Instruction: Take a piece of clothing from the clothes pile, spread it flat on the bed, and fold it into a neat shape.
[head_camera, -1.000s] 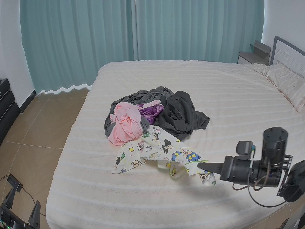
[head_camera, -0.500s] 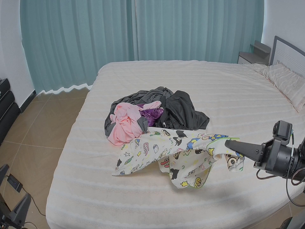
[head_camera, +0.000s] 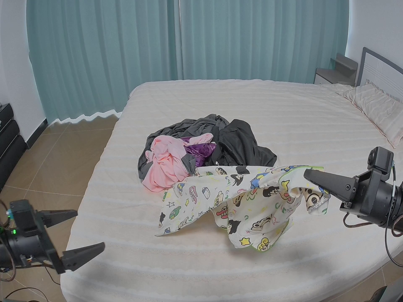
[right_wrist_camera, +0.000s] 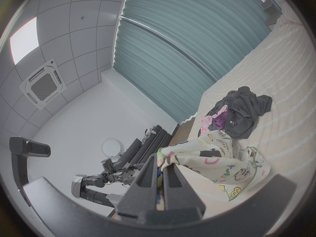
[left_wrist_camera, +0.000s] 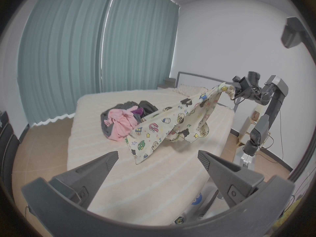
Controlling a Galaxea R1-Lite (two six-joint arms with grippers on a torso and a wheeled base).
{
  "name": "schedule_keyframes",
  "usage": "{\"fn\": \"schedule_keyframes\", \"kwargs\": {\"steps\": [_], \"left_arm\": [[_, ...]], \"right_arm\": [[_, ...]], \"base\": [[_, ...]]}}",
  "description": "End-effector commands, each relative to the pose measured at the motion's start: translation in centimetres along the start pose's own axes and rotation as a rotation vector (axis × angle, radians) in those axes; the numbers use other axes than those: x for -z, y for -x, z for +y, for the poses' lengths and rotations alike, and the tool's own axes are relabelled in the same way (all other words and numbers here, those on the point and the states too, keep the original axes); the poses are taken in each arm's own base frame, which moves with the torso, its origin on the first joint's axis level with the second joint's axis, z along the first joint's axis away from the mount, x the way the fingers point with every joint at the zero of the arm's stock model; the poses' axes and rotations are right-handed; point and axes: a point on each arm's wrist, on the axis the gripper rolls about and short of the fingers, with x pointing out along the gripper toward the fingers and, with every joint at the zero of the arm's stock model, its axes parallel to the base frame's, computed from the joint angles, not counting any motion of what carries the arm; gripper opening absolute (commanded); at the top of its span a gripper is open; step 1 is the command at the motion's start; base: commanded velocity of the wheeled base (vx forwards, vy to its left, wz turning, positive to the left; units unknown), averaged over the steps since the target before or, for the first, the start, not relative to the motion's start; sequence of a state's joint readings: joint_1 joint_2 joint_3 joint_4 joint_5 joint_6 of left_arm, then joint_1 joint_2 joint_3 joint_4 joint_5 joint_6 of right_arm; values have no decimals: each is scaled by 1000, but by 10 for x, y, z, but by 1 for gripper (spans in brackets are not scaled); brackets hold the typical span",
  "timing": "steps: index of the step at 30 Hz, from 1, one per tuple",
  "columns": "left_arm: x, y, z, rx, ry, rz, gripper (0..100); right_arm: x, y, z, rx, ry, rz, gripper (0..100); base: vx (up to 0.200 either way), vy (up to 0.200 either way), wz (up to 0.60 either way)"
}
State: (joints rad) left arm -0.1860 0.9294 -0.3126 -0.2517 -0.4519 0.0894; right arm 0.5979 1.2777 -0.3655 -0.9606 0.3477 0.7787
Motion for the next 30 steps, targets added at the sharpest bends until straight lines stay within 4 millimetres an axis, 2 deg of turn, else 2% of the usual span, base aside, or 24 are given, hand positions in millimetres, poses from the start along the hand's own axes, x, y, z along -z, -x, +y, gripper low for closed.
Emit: {"fn": "schedule_keyframes", "kwargs": {"steps": [1,5,10,15,16,21,23,24,30], "left_arm": [[47,-158,4,134,102,357,100],[58,-205,-7,46,173,290,100],[75,-236,-2,13,166,266,100],[93,-254,1,-10,165,284,100],[95,-265,3,-17,170,277,100],[101,-284,7,-43,165,265,100],[101,-285,7,-46,164,263,100],[99,-297,7,-67,160,232,100],[95,-301,8,-82,150,206,100]], "right_arm": [[-1,-8,-5,12,-6,16,0],[-2,-9,-5,10,-5,14,0],[-1,-11,-7,18,-9,20,0],[-3,-13,-10,30,-9,12,0],[-4,-15,-10,31,-10,13,0],[-7,-19,-10,31,-7,4,0],[-8,-20,-10,30,-6,3,0],[-13,-21,-9,27,0,-17,0],[-18,-23,-9,27,5,-32,0]], "base": [[0,0,0],[0,0,0],[0,0,0],[0,0,0],[0,0,0],[0,0,0],[0,0,0],[0,0,0],[0,0,0]]}}
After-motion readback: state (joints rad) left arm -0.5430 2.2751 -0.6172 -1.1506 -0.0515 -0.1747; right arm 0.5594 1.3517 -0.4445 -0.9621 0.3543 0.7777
